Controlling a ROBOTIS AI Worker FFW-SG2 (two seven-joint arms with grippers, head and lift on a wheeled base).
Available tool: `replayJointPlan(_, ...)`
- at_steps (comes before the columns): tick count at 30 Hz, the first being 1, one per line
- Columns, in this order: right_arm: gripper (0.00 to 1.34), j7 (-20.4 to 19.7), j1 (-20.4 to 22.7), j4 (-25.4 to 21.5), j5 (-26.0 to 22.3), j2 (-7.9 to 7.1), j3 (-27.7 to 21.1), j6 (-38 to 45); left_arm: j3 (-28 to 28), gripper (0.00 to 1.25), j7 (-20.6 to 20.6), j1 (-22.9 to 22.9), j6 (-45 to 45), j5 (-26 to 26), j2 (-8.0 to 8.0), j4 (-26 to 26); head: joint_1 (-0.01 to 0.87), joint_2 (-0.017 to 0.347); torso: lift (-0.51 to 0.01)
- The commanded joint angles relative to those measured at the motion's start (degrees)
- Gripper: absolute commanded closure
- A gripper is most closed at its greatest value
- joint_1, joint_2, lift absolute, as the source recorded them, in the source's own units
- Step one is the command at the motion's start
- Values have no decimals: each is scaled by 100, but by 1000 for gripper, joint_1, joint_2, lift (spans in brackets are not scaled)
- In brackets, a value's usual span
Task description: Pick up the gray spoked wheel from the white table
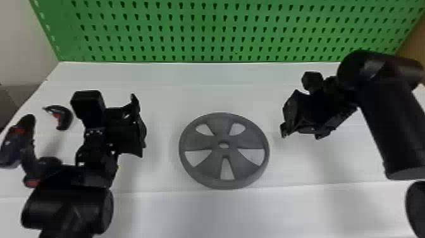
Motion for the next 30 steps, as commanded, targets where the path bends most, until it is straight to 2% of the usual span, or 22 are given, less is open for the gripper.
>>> replayJointPlan(1, 137, 0, -75, 238, -296, -132, 187, 8, -17, 128, 0, -17, 4, -5, 0, 18, 765, 2, -96)
replayJointPlan(16, 137, 0, -128, 334, -384, -167, 389, 8, -26, 128, 0, -17, 12, -5, 0, 26, 765, 2, -96)
replayJointPlan(26, 137, 0, -190, 387, -762, -255, 793, 8, -26, 128, 0, -17, 4, -5, 0, 26, 765, 2, -96)
replayJointPlan(30, 137, 0, -216, 396, -1017, -343, 1092, 8, -26, 128, 0, -8, 4, -5, 9, 26, 765, 2, -96)
